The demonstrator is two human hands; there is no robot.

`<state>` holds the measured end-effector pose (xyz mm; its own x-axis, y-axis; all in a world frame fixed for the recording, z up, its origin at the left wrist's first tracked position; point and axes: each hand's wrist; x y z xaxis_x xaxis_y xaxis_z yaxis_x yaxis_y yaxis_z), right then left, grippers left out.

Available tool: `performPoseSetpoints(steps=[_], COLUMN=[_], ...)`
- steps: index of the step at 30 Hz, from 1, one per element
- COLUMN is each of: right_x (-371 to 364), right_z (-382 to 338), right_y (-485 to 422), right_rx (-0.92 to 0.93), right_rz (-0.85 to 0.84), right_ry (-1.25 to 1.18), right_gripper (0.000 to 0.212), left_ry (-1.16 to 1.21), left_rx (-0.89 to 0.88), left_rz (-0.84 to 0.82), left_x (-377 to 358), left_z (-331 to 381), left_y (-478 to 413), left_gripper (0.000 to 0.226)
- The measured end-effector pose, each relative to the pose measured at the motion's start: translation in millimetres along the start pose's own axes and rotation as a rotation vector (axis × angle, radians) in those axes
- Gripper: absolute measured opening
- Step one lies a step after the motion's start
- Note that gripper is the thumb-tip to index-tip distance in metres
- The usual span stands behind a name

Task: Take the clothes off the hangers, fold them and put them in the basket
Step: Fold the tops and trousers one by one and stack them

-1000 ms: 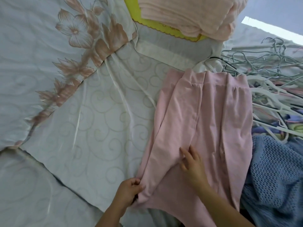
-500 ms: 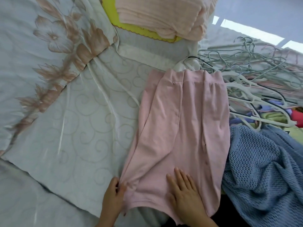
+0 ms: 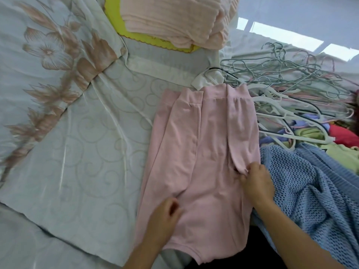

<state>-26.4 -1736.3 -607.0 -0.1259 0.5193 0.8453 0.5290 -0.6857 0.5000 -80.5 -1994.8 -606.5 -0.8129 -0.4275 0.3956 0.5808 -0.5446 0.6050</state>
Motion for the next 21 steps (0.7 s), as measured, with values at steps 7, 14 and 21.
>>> performPoseSetpoints(steps=[7, 14, 21], right_x=[28.6, 50.4, 12.1], right_z=[14.5, -46.4, -120.2], right_y=[8.0, 27.5, 37.5], right_rx=[-0.235, 0.058, 0.549], right_rz=[-0.027, -0.151, -0.509], right_ry=[-1.173, -1.218, -0.623], right_gripper=[0.025, 0.016, 0.015], left_ry=[0.225, 0.365, 0.592], left_rx=[-0.077, 0.054, 0.250], left_rz=[-0.262, -0.060, 0.103], left_x=[-79.3, -80.3, -31.6], left_z=[73.1, 120.2, 53.8], left_y=[-15.3, -31.4, -12.8], left_gripper=[0.010, 0.051, 0.010])
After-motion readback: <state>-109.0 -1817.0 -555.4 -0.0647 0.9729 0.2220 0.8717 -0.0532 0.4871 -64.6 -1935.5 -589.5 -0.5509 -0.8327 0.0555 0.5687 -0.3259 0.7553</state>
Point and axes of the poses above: each hand's wrist, its own y-axis away from the middle knuckle, its own x-axis out of the back of the hand, z = x × y, and after that the axes turned 8 degrees about -z, right-handed
